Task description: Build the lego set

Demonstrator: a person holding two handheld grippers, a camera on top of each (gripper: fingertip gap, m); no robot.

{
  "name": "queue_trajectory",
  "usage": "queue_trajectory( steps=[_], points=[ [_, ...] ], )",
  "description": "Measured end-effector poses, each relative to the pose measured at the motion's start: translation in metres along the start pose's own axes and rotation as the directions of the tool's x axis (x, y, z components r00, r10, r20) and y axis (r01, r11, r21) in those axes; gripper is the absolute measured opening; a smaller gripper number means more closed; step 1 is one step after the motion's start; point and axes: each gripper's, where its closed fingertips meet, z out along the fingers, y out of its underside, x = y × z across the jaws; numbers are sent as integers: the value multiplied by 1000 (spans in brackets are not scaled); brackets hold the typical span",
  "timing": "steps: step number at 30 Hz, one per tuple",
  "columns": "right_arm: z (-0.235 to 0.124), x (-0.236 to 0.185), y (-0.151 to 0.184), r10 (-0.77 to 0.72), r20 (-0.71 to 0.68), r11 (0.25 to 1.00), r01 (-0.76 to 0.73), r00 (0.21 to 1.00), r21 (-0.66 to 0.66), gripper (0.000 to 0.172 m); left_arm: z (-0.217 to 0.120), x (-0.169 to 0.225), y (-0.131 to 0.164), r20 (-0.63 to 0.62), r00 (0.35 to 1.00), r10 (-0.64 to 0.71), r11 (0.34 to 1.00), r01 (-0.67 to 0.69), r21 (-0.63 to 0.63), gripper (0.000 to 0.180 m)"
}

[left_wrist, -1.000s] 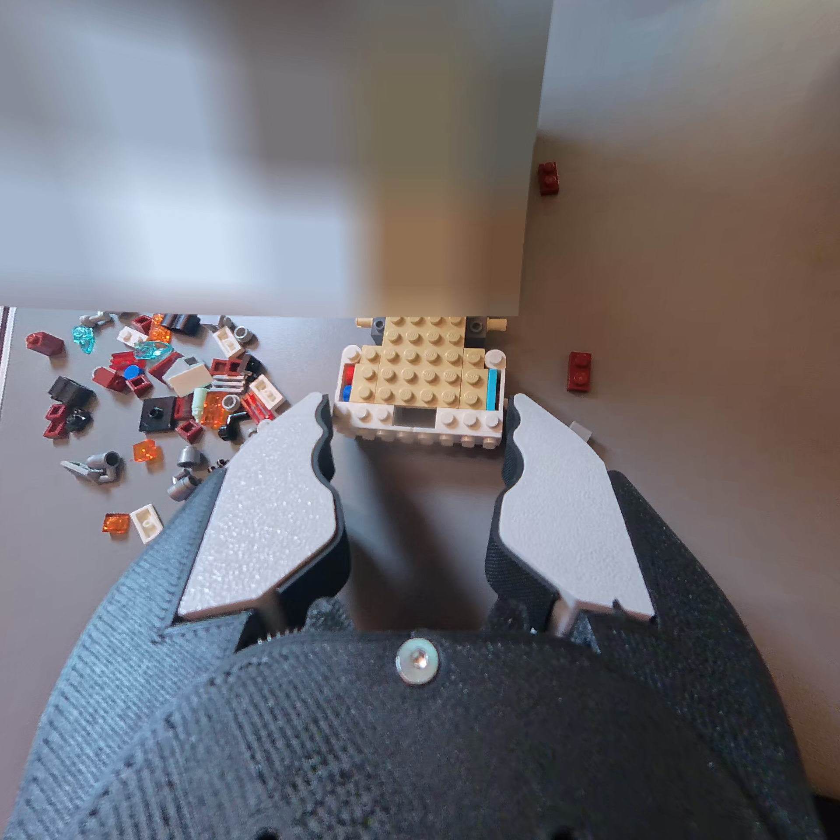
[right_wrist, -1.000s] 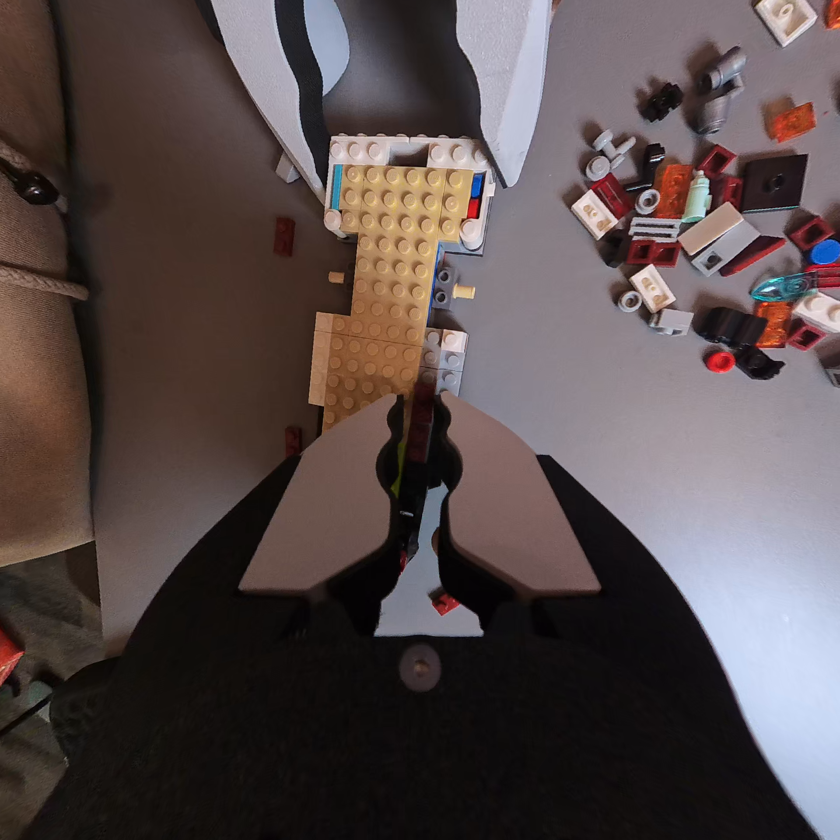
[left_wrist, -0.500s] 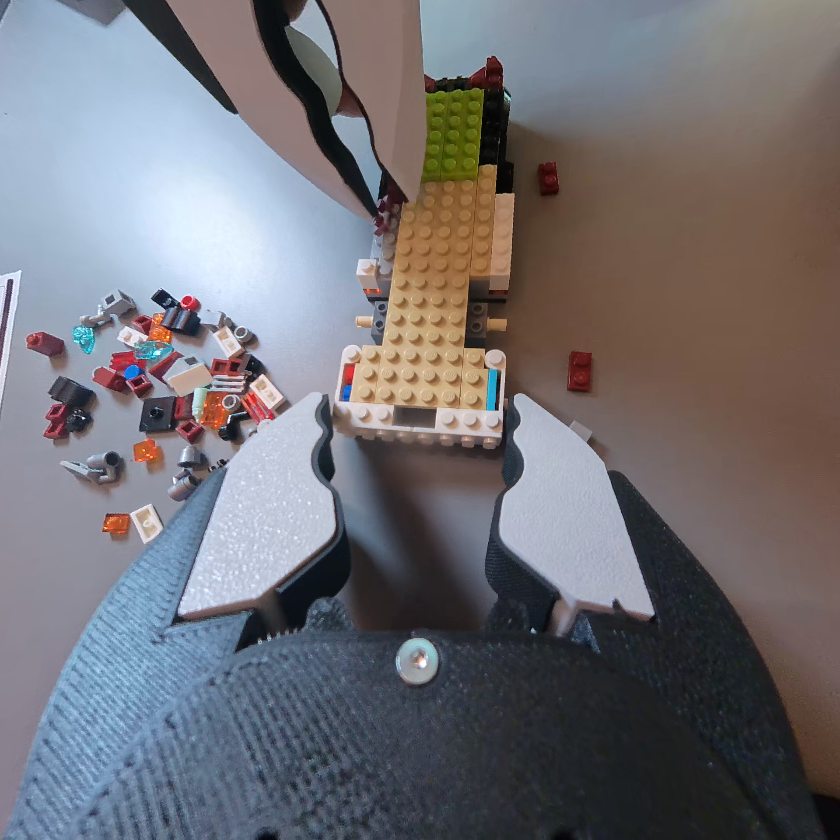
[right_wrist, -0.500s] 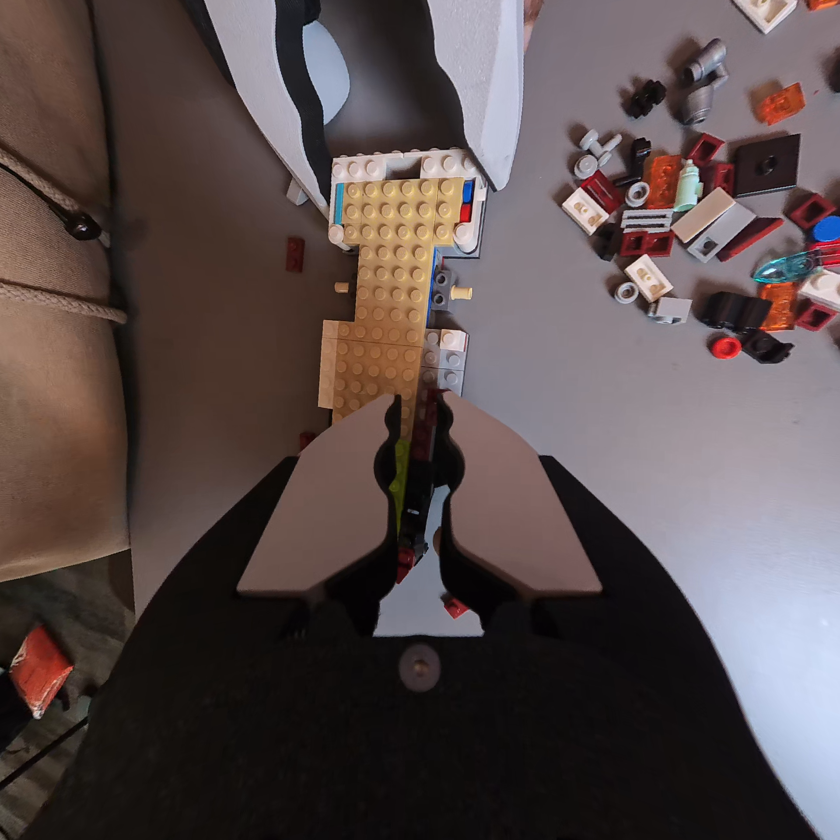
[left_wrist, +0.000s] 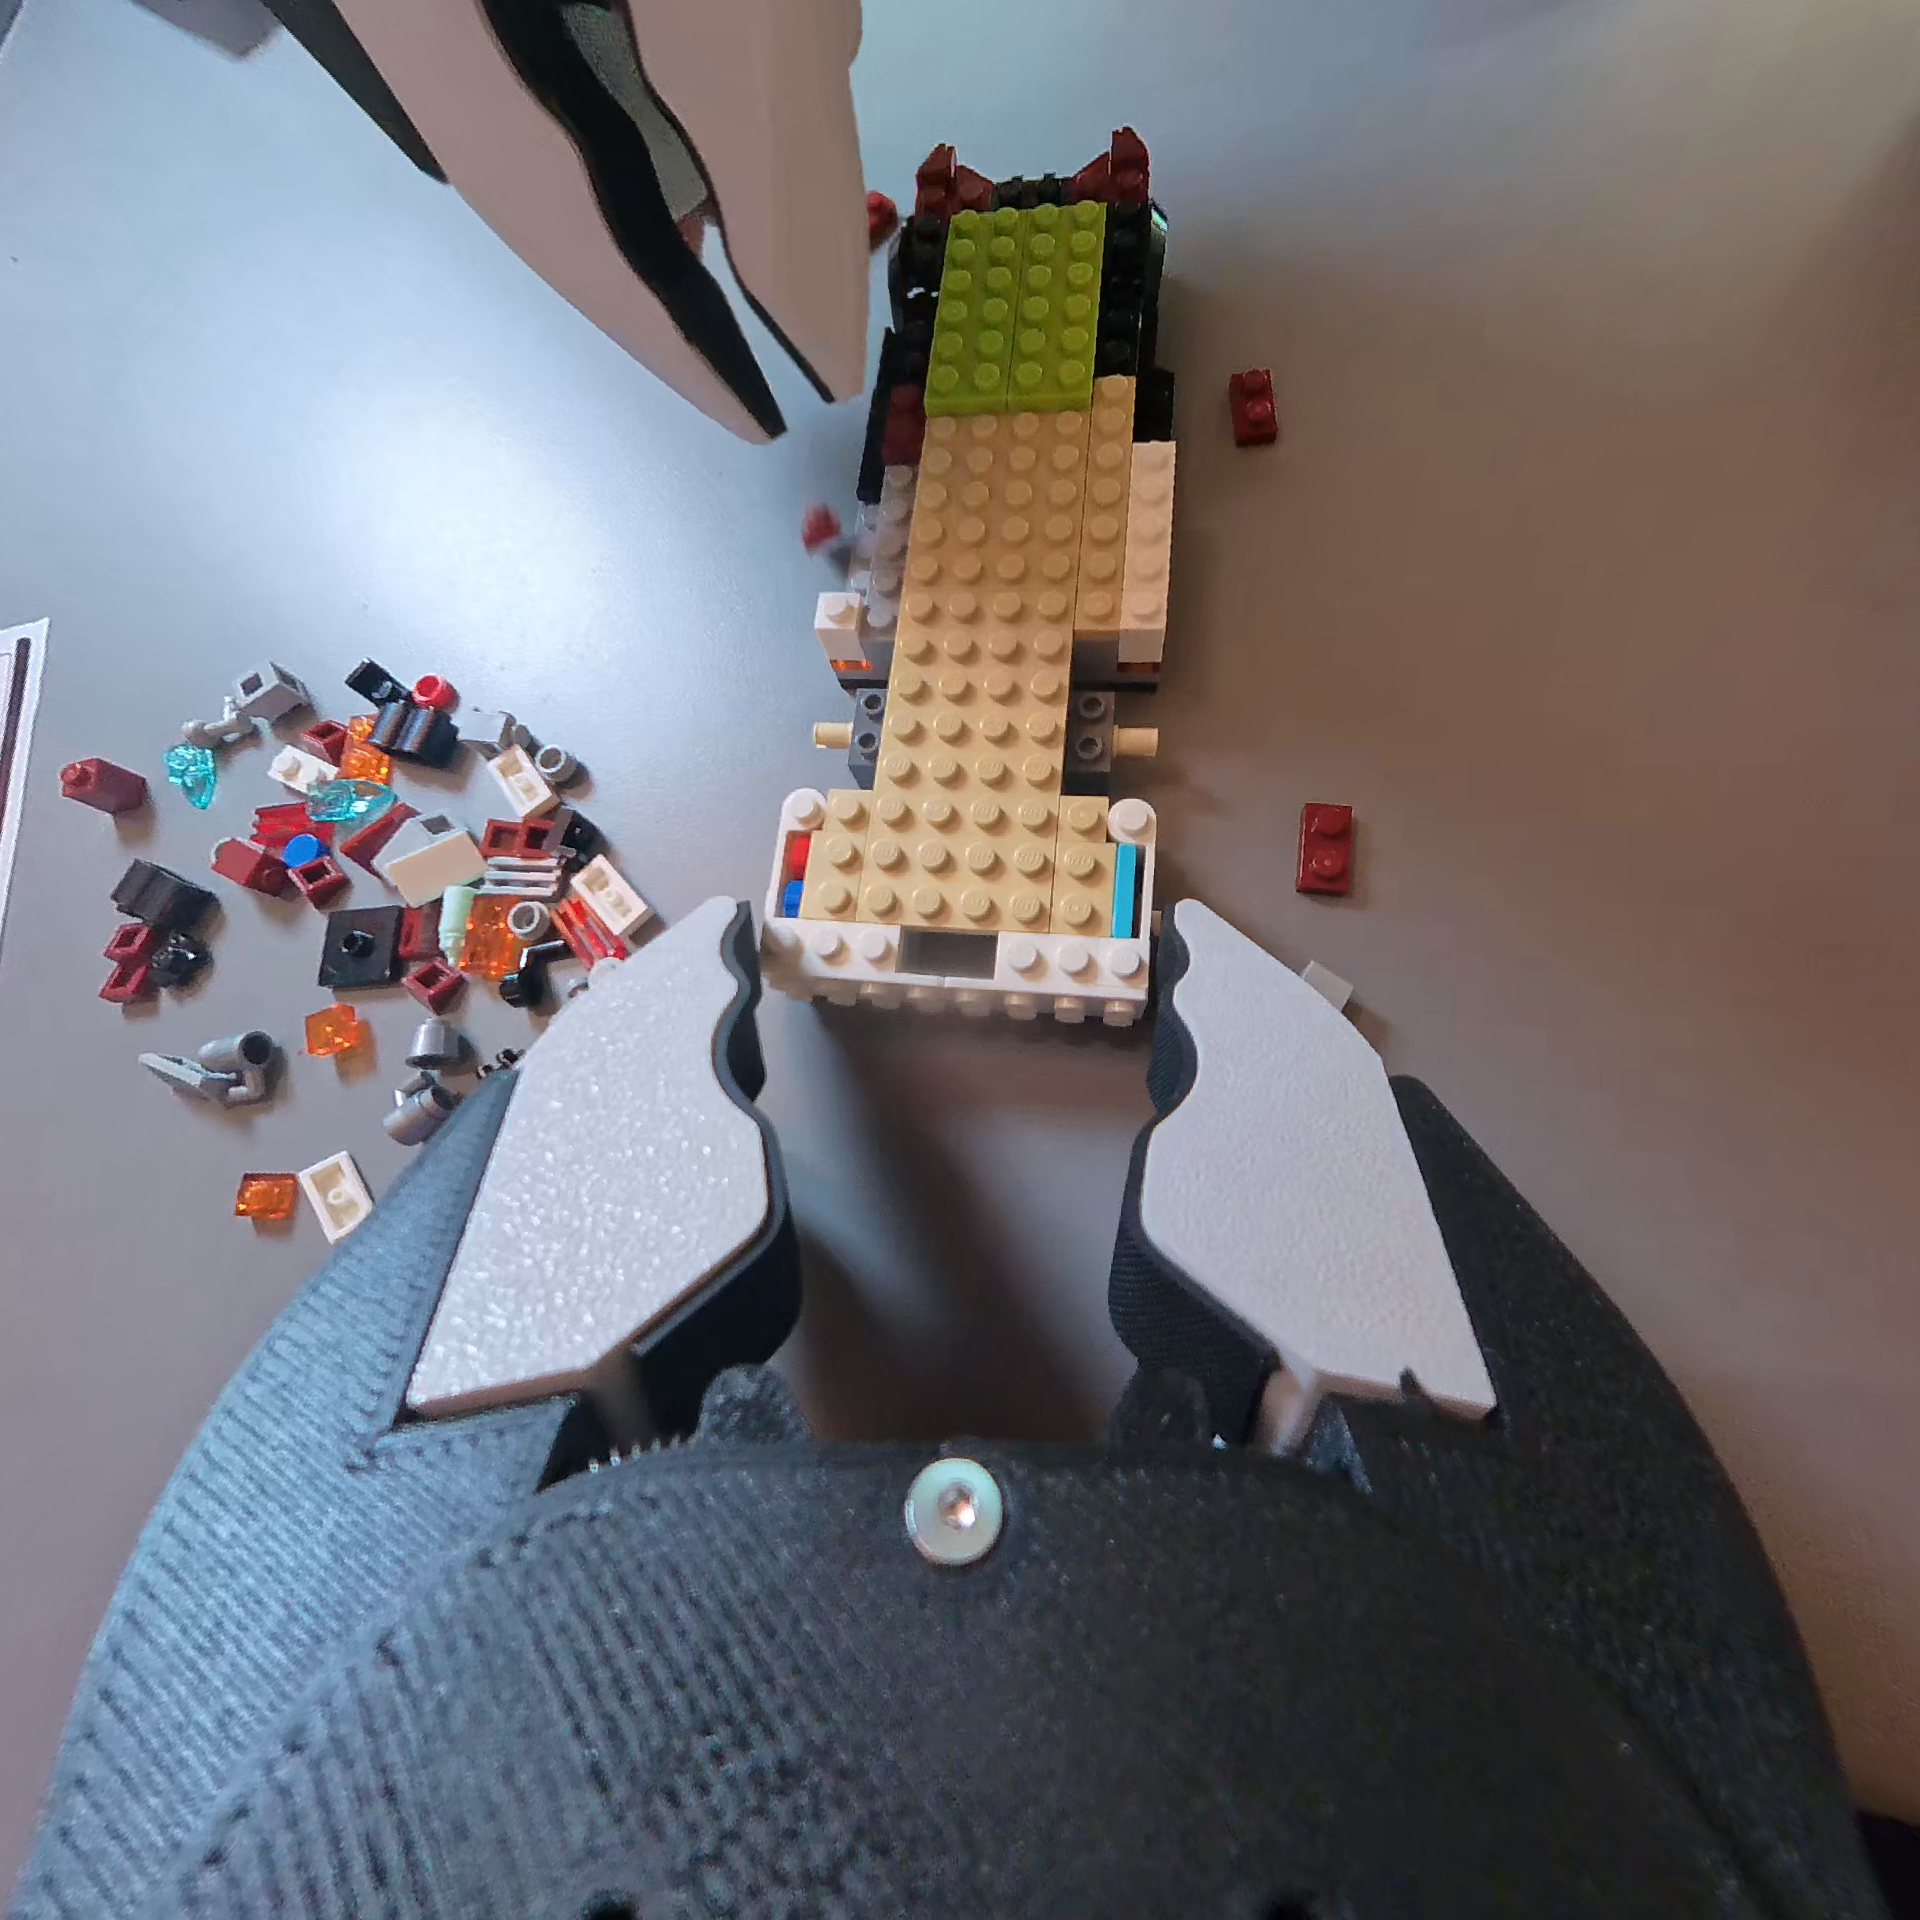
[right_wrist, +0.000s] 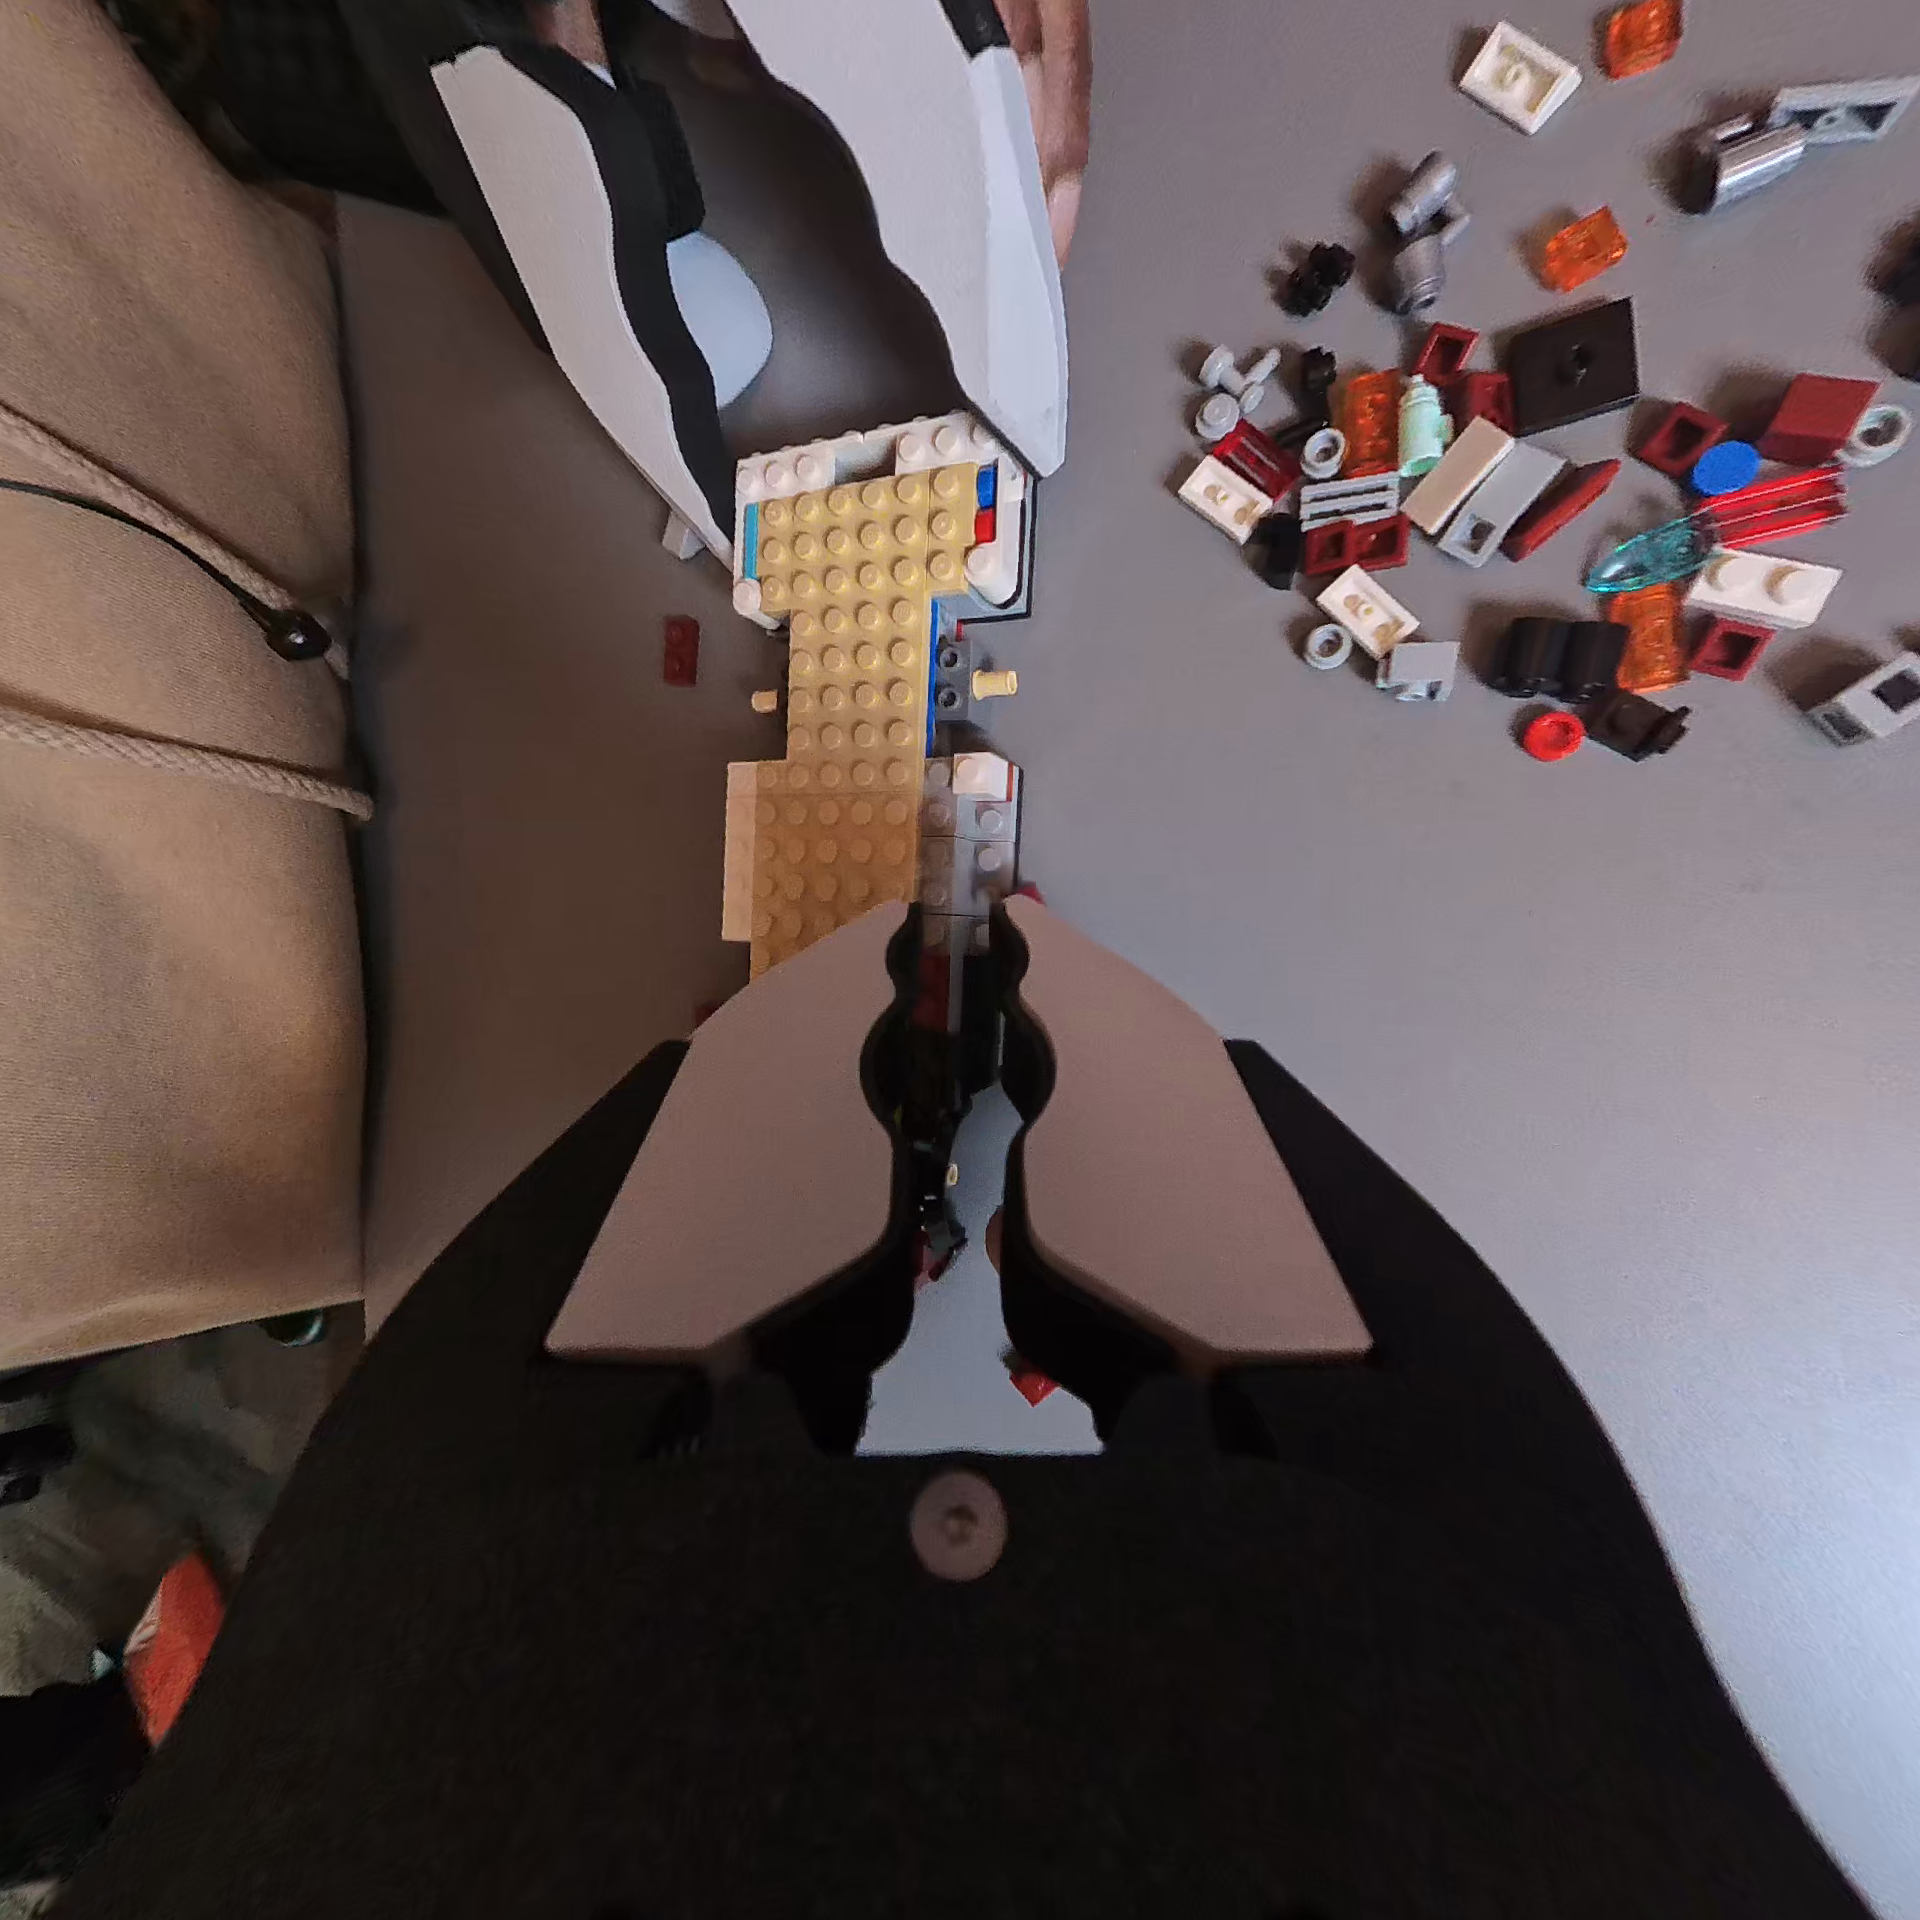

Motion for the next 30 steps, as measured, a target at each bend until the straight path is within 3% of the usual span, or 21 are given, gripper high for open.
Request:
queue_trajectory(
  steps=[7, 13, 21, 26, 30],
  points=[
    [-3, 19, 11, -7, -104, 999, 4, 995, -38, 10, 0, 0, 0, -1, 1000, -1, 1000, 1, 2, 73],
    [6, 27, 1, -146, -197, 988, 134, 969, -75, 10, 0, 0, 0, -2, 1000, -1, 1000, 1, 2, 73],
    [17, 32, 7, -284, -176, 947, 247, 943, -205, 12, -1, 0, 0, -2, 1000, 0, 1000, 0, 2, 73],
    [19, 33, 7, -294, -183, 943, 254, 938, -214, 8, -1, 0, 0, -5, 1000, -1, 1000, 1, 6, 73],
    [9, 46, 6, -277, -290, 953, 224, 916, -205, 9, -1, 0, 0, -5, 1000, -2, 1000, 2, 7, 73]
  ],
)
